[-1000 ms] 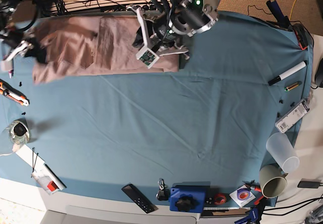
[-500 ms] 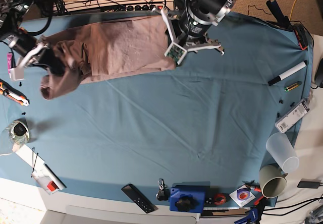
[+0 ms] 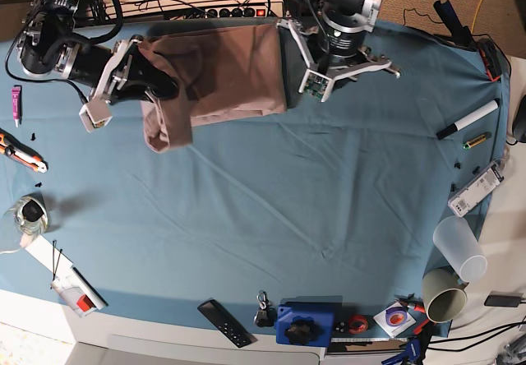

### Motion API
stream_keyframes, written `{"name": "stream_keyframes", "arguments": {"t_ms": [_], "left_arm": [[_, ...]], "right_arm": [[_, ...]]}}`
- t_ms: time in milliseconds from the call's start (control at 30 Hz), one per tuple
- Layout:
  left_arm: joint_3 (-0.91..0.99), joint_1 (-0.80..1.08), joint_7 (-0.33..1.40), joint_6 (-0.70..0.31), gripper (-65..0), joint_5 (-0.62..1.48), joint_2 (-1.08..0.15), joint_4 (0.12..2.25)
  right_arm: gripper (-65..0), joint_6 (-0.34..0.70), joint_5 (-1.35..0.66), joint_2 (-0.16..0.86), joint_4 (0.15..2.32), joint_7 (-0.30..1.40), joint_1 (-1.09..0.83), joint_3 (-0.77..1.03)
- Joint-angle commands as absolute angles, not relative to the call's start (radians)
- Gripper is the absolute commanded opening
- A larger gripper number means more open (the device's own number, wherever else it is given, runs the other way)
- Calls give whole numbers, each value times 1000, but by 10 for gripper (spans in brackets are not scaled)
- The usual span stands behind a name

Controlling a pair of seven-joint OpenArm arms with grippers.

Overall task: Fold the T-shirt properly
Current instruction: 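Lift the strip end with the right gripper and fold it toward the left gripper, then lower the folded end onto the stack and adjust it with the right gripper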

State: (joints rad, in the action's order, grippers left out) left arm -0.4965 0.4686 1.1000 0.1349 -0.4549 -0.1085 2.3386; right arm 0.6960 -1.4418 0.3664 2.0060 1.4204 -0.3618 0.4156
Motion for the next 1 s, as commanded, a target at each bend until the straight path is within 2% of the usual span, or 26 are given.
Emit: {"name": "stream_keyframes", "arguments": {"t_ms": [0,433,533,667,933,967], "left_arm": [[-501,472,1085,142,-566,-480,-103,2356],[-501,504,1077,138,-566,-483,-103,2356],[-501,511,1077,138,-566,-483,-103,2356],[-501,516,1077,138,-566,-483,-103,2356],[-501,519,1078,138,-566,-483,-103,2356],[-501,519,1077,138,-566,-483,-103,2356]], "right_arm": [[-650,698,-1477,371,2042,1396,-357,421],[-650,698,-1251,185,2068,1396,-337,415],[-650,698,-1157,180,2068,1396,-336,375],[-579,698,-1077,180,2068,1396,-335,293],[-578,698,-955,179,2068,1328,-329,122],[-561,698,-930,177,2068,1320,-329,113]]}}
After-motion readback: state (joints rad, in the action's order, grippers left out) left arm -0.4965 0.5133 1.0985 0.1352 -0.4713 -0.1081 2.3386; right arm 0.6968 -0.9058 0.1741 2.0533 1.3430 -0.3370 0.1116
